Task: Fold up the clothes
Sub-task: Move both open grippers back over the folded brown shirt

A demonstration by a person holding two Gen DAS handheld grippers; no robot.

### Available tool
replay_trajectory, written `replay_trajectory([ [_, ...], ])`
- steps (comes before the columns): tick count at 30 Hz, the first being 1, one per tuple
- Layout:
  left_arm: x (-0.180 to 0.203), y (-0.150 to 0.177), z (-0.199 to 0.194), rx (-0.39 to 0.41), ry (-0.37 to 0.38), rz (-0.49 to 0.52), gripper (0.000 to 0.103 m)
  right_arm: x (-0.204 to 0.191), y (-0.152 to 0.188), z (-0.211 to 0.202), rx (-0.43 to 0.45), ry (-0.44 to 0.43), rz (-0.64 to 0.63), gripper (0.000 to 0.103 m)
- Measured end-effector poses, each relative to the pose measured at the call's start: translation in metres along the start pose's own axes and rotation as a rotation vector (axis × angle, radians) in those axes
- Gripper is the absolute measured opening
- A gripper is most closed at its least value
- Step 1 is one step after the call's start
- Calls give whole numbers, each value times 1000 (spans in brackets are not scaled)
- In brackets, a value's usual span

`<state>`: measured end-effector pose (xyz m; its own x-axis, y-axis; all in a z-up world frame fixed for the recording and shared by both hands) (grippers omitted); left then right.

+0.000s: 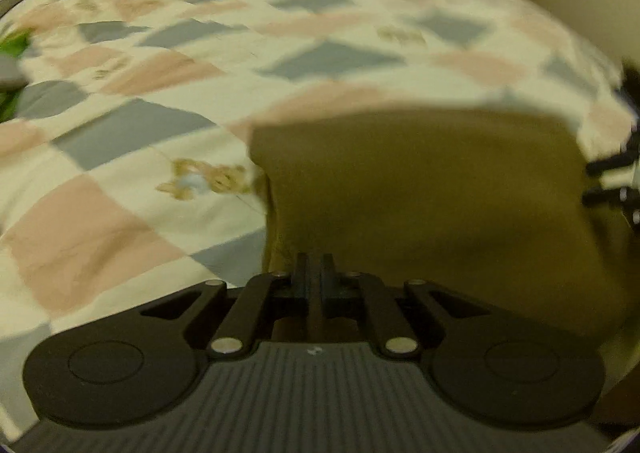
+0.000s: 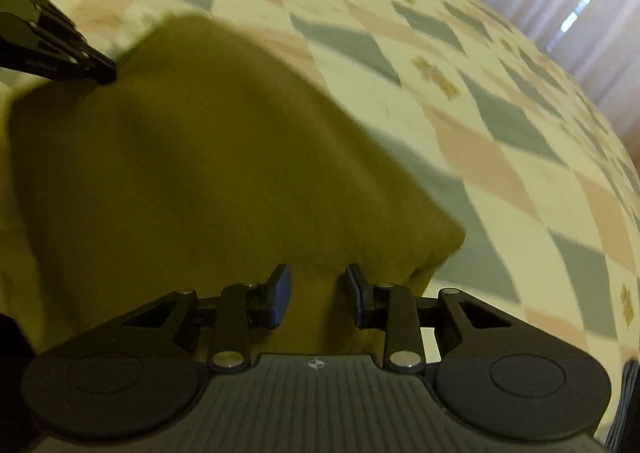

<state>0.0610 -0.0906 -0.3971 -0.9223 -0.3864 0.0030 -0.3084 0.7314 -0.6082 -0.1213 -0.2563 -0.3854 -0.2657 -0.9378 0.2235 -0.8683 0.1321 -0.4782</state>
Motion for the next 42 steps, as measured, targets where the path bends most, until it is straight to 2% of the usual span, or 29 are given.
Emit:
replay_trajectory([
  [2, 3, 2, -20, 15, -54, -19, 5, 4, -6, -19, 52, -86, -22, 31],
  [4, 11, 11, -33, -5, -114, -61, 5, 4, -6, -33, 80, -193, -72, 31],
  [6, 24, 24, -37, -53, -168, -131, 5, -1, 8, -29, 55, -304, -157, 31],
  [8, 43, 39, -27, -159, -232, -206, 8, -8, 27, -11, 8, -385, -266, 31],
  [9, 51, 44, -23, -196, -279, -258, 8, -11, 36, 0, -13, -415, -325, 31],
  [10, 59, 46, -23, -217, -345, -324, 8, -11, 39, 4, 6, -445, -358, 31],
  [13, 79, 38, -43, -237, -481, -560, 8, 8, 23, -8, 106, -562, -397, 32],
  [14, 88, 34, -51, -234, -500, -624, 10, 20, 15, -16, 141, -587, -392, 35],
  [15, 98, 28, -59, -234, -512, -673, 11, 33, 8, -19, 150, -596, -381, 43],
  [16, 110, 23, -65, -238, -524, -712, 14, 45, 1, -23, 156, -604, -367, 47],
  [20, 147, 8, -73, -275, -551, -778, 26, 91, -23, -17, 105, -617, -252, 47],
  [25, 177, 9, -69, -306, -552, -872, 27, 123, -41, -3, 105, -642, -205, 48],
  [30, 188, 17, -66, -332, -574, -925, 28, 116, -43, 4, 104, -642, -295, 49],
  [38, 193, 24, -72, -324, -598, -988, 30, 99, -41, 3, 97, -689, -392, 55],
  [41, 199, 26, -75, -290, -591, -944, 30, 98, -42, 5, 98, -693, -414, 55],
  [42, 207, 24, -77, -260, -585, -877, 30, 100, -42, 5, 99, -690, -424, 55],
])
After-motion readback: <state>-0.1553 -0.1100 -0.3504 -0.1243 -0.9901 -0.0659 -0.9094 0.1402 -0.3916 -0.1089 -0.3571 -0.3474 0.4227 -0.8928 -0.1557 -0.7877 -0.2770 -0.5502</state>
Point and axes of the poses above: each gripper's, at about its wrist camera, not at the fingertips, and z roughly the way its jaws point, x to its right, y to its underside, the point moved 4 cm from there along z, roughly the way its jaws point
